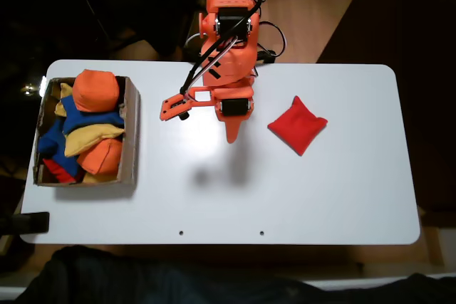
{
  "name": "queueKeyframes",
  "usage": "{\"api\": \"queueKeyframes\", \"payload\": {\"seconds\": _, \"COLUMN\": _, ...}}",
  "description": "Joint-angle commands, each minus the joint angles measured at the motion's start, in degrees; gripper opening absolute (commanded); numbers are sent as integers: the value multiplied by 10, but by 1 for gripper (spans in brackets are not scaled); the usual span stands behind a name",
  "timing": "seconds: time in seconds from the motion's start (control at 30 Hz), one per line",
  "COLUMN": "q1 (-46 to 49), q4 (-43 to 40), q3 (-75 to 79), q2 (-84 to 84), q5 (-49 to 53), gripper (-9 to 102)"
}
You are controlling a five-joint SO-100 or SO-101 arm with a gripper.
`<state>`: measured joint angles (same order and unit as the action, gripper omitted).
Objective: Grasp a bag and put it in the box.
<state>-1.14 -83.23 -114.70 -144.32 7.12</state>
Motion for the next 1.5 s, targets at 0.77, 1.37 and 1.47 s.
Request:
{"api": "queueKeyframes", "payload": {"seconds": 0.77, "q1": -11, "q4": -24, "q3": 206, "q2": 127, "q5": 2, "gripper": 1}}
{"api": "queueKeyframes", "payload": {"seconds": 1.37, "q1": -85, "q4": -25, "q3": 229, "q2": 213, "q5": 33, "gripper": 0}}
{"api": "queueKeyframes", "payload": {"seconds": 1.47, "q1": -114, "q4": -26, "q3": 226, "q2": 223, "q5": 33, "gripper": 0}}
